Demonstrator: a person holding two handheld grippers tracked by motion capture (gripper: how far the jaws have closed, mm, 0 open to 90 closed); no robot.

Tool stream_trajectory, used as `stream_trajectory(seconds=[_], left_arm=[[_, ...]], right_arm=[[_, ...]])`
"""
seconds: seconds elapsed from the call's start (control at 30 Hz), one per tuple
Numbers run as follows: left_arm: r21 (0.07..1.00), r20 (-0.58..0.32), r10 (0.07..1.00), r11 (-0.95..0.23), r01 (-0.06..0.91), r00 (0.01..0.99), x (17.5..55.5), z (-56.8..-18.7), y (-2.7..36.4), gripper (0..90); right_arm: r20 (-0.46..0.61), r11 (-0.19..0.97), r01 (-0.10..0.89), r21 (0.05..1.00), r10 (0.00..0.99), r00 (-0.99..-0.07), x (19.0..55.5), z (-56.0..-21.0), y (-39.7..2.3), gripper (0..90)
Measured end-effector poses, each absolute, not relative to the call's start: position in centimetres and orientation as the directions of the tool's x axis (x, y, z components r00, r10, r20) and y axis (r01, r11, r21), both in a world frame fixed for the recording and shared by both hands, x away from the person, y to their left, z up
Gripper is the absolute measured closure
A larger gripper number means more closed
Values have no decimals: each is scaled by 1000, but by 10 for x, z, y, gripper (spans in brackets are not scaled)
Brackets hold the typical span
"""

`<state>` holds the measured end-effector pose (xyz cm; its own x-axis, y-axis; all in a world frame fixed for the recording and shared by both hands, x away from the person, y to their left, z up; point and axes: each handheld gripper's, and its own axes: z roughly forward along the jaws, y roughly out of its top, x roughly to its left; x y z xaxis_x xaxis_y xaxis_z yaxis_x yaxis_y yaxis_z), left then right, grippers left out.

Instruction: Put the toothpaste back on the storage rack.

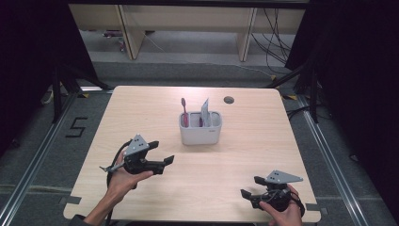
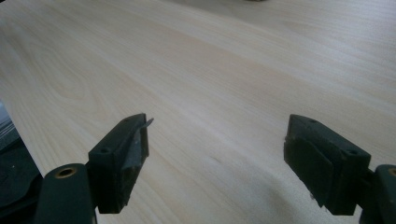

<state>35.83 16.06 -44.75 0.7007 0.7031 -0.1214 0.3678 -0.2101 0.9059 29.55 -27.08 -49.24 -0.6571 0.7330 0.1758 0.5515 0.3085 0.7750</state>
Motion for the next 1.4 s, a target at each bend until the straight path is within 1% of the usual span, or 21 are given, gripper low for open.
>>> stream_trajectory(seconds=[0.27, 0.37, 0.4, 0.43, 0.53, 0.63, 0.67, 0.77, 0.93, 1.0, 1.1, 1.13, 1.17, 1.23, 1.4], left_arm=[[901, -132, 707, -206, 381, 695, 351, -466, 168, 154], [899, -138, 705, -206, 387, 695, 348, -473, 173, 154], [899, -138, 705, -206, 387, 695, 348, -473, 173, 153], [899, -138, 710, -203, 389, 690, 347, -474, 173, 153], [897, -138, 712, -205, 391, 688, 344, -476, 175, 153], [897, -131, 707, -215, 387, 695, 339, -480, 176, 153], [893, -125, 709, -224, 390, 694, 336, -482, 177, 153], [886, -112, 707, -247, 392, 699, 332, -486, 180, 153], [881, -119, 703, -251, 401, 701, 327, -492, 181, 153], [876, -100, 702, -274, 397, 705, 322, -494, 182, 153], [872, -97, 699, -284, 399, 709, 318, -497, 182, 153], [867, -91, 699, -294, 401, 709, 316, -498, 182, 153], [865, -93, 692, -300, 403, 716, 314, -502, 181, 153], [864, -94, 695, -299, 405, 713, 312, -504, 181, 153], [852, -76, 671, -341, 398, 737, 308, -507, 177, 153]], right_arm=[[170, 307, 548, 778, 737, -654, 295, -492, -270, 231], [205, 291, 577, 763, 738, -643, 293, -492, -270, 231], [205, 291, 577, 763, 738, -643, 293, -492, -270, 231], [181, 305, 557, 772, 735, -653, 294, -492, -272, 231], [194, 293, 562, 773, 735, -650, 294, -493, -271, 231], [203, 291, 581, 760, 742, -638, 292, -492, -270, 231], [176, 302, 552, 777, 737, -652, 293, -492, -271, 231], [178, 300, 556, 775, 741, -648, 293, -493, -270, 231], [182, 298, 555, 777, 737, -651, 292, -492, -271, 231], [172, 303, 547, 781, 736, -654, 292, -492, -270, 231], [196, 290, 571, 768, 742, -641, 291, -491, -269, 231], [169, 312, 551, 774, 736, -655, 292, -491, -270, 232], [166, 313, 549, 775, 738, -654, 292, -491, -270, 231], [172, 306, 550, 777, 738, -653, 292, -491, -270, 232], [186, 300, 559, 773, 736, -651, 292, -492, -269, 228]])
